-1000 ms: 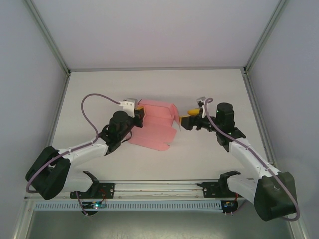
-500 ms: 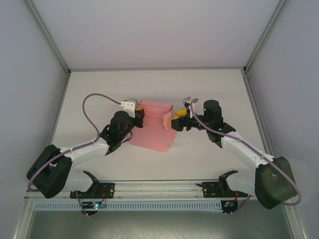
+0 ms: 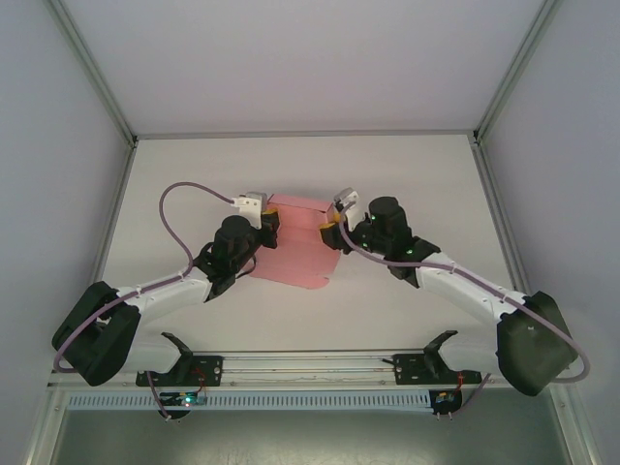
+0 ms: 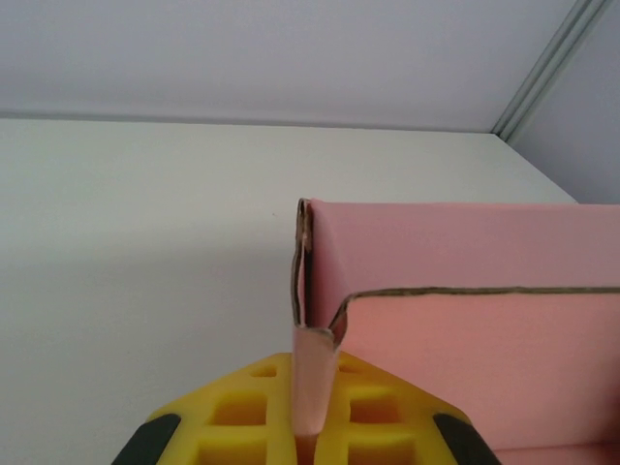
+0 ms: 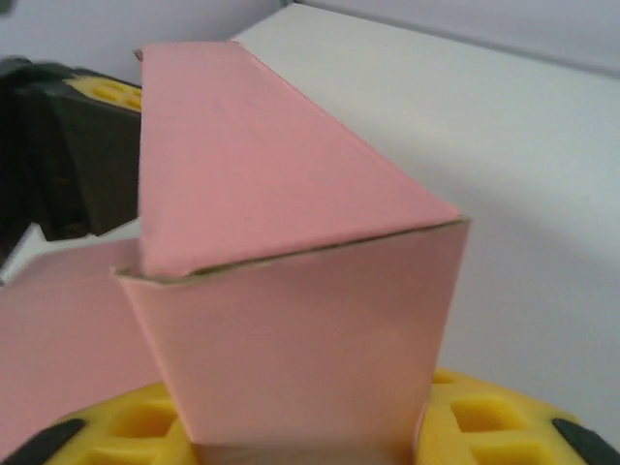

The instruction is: Assemble paper box

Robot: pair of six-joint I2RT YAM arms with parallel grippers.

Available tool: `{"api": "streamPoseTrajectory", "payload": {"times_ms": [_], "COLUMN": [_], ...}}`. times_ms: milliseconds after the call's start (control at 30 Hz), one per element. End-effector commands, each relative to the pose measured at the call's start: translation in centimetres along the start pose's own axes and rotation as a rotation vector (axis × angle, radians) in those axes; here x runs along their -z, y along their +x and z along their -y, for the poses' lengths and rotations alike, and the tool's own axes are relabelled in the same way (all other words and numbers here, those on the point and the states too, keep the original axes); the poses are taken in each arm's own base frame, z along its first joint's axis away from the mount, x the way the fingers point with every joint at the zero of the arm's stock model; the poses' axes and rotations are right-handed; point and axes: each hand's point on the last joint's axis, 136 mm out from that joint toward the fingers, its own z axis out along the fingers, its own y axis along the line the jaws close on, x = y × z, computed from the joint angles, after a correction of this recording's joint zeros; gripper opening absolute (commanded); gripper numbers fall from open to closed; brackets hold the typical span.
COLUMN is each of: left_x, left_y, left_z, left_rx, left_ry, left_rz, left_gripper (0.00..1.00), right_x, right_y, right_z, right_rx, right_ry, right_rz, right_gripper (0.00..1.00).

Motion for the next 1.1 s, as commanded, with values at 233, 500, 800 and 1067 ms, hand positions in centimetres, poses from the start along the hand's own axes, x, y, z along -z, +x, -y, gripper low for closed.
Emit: {"api": "streamPoseTrajectory", "payload": {"times_ms": [233, 500, 800, 1067], "left_x": [-0.9, -0.6, 0.6, 2.4], "left_y": [-0.9, 0.4, 0.7, 1.5], "left_z": [0.9, -2.1, -3.4, -7.4], "left_rx": [0.070, 0.109, 0.162, 0.169], "left_ry": [-0.021, -0.242, -0.393, -0.671], "left_rz": [-0.015, -0.084, -0.135, -0.154], "left_gripper": [0.00, 0.00, 0.00, 0.00], "right_x": [-0.2, 3.1, 5.9, 7.8], "right_y": [-1.6, -1.3, -1.4, -1.6], "right_z": [7.4, 12.0, 14.5, 15.1], "right_rx": [0.019, -0.013, 0.111, 0.146], "right_ry": [0.654, 1.050, 1.409, 1.540], "right_rz": [0.077, 0.103, -0.011, -0.016], "right_gripper": [0.00, 0.00, 0.00, 0.00]}}
